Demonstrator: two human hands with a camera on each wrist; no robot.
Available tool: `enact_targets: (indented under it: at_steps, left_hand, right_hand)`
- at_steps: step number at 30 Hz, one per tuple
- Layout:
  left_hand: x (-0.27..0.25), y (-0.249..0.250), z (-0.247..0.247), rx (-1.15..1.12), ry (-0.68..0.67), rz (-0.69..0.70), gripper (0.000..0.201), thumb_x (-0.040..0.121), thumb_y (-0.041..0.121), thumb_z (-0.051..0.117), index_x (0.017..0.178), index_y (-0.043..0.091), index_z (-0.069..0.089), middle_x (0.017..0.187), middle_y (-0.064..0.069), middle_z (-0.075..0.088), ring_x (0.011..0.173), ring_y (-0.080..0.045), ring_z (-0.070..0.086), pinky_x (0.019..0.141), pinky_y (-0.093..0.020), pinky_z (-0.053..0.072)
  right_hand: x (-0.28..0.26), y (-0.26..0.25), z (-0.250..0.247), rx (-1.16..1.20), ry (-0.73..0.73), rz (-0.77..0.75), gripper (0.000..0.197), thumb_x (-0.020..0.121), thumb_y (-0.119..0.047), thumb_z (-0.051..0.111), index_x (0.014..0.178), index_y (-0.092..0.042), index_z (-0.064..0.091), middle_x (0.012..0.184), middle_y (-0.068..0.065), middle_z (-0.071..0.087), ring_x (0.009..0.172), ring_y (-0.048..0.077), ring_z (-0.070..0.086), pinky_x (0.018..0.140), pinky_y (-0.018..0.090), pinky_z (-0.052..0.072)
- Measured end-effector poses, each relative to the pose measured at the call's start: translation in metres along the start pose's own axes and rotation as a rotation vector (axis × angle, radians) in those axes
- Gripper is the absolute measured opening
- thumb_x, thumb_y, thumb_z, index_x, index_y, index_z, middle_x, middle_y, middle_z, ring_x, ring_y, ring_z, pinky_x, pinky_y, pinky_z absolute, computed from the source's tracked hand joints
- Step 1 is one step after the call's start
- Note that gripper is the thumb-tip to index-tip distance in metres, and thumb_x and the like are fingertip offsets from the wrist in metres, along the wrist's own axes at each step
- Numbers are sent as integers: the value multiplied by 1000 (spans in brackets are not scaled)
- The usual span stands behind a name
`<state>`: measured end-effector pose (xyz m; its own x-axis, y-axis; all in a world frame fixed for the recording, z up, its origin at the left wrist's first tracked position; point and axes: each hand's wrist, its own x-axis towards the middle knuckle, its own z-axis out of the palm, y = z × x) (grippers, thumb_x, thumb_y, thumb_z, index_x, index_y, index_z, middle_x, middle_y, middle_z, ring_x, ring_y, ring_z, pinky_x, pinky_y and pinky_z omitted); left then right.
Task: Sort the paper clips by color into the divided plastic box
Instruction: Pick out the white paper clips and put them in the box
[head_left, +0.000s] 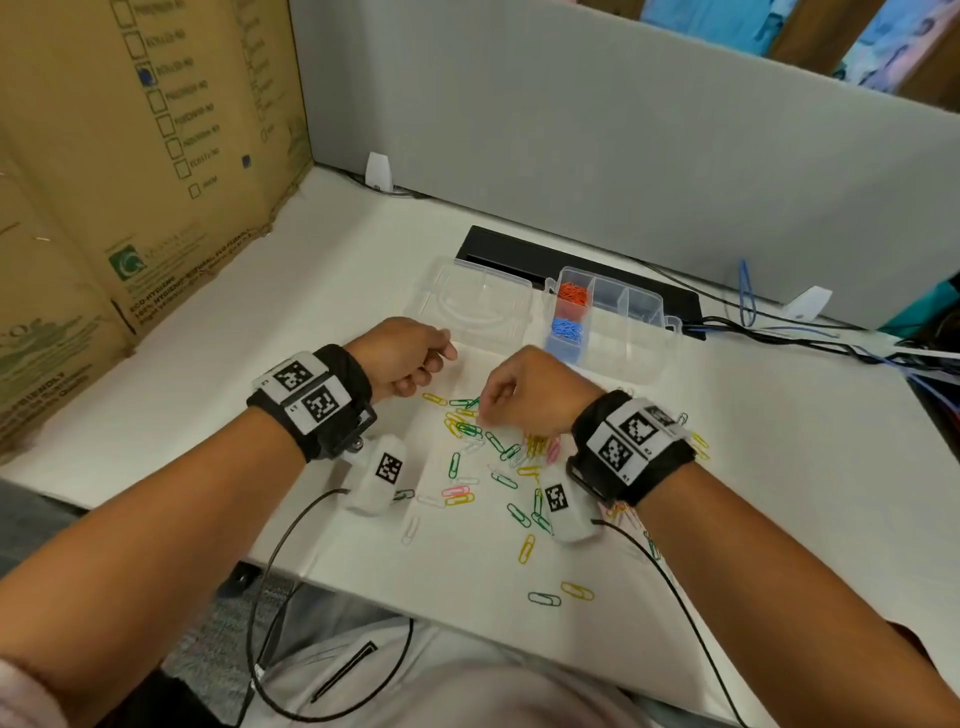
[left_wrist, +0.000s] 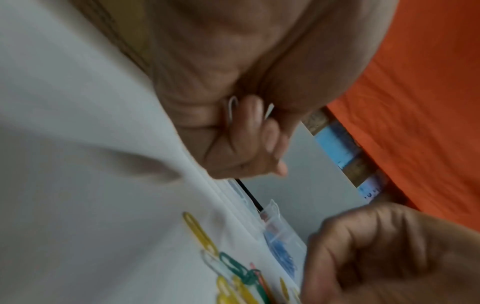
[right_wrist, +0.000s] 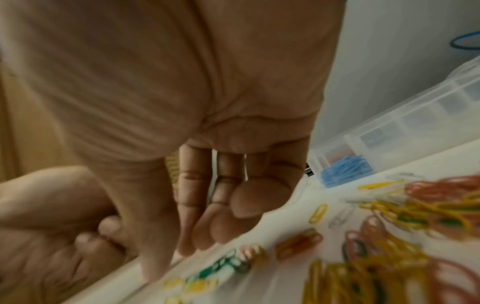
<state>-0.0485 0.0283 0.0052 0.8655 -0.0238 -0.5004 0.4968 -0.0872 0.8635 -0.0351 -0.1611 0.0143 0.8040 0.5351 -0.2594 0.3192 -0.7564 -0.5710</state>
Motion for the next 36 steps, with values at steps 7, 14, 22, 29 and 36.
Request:
enact_targets:
  at_steps: [7,14,22,29,36]
  left_hand:
    - [-7,-4,2,247,-51,-1,26,102,27,48,90,9,64,62,0,46,45,-9,34,38,-18,21]
    - [-6,-8,0,178,-88,-8,26,101,25,50,87,8,65,68,-4,59,54,-12,60,46,-20,45]
    - [-9,-4,7,-190,-130,-128,36,102,28,42,85,5,63,72,-10,67,62,-22,69,56,-26,57]
    - [-9,-5,15,-391,-226,-199,31,102,24,41,97,1,61,86,-18,68,65,-25,71,58,-29,60]
    - [-3,-1,8,-363,-190,-187,35,99,27,43,66,17,44,54,4,35,39,-7,29,35,-16,21]
  right_hand:
    - [-7,-6,17,-211,-91,0,14,73,-29,84,80,-23,74,68,-16,59,68,7,57,73,29,53]
    - [-6,-6,17,-305,-75,-8,5,80,-24,74,77,-19,73,74,-10,65,76,14,63,70,28,52]
    - [-11,-2,-5,36,51,-15,8,77,-9,77,77,-5,70,66,-4,61,60,8,53,61,24,47]
    - [-9,-12,-19,399,101,-81,6,88,-9,72,86,-13,76,71,3,71,62,13,61,47,18,46]
    - [1,13,-12,199,202,-18,13,88,-9,68,83,-16,78,80,-4,74,72,6,65,68,21,54]
